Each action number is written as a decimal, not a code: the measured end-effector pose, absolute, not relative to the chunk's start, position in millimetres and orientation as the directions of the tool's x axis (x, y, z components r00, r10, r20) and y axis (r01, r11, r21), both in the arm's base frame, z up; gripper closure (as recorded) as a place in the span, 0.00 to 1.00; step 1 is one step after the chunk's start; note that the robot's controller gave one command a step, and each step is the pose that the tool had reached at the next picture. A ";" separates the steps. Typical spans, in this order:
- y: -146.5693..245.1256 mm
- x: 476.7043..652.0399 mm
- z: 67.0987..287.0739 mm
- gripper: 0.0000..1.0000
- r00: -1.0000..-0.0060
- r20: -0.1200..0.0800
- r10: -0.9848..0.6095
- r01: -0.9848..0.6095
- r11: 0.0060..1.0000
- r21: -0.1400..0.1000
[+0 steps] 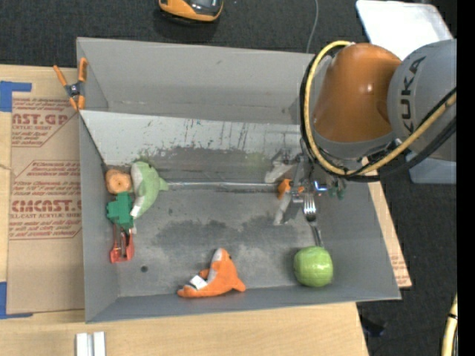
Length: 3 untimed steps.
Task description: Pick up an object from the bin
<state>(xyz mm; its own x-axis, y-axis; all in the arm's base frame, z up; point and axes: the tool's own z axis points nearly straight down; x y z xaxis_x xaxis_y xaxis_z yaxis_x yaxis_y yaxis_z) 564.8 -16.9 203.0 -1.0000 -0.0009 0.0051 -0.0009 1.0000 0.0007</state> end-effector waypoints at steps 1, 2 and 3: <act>-17.0 566.4 206.9 0.00 -1.000 -0.002 -0.001 -0.001 1.000 0.000; -45.1 565.2 171.1 0.00 -0.994 -0.007 -0.111 -0.111 0.994 0.000; -45.8 538.0 119.6 0.00 -1.000 -0.006 -0.020 -0.020 1.000 0.001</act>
Offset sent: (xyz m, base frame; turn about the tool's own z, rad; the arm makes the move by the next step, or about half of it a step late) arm -0.0049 -0.0778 -0.0942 -0.2787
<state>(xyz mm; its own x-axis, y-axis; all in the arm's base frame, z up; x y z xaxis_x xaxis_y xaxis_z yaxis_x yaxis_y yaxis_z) 538.0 -45.8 119.6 -0.9998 -0.0196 -0.0061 -0.0196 0.9998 0.0006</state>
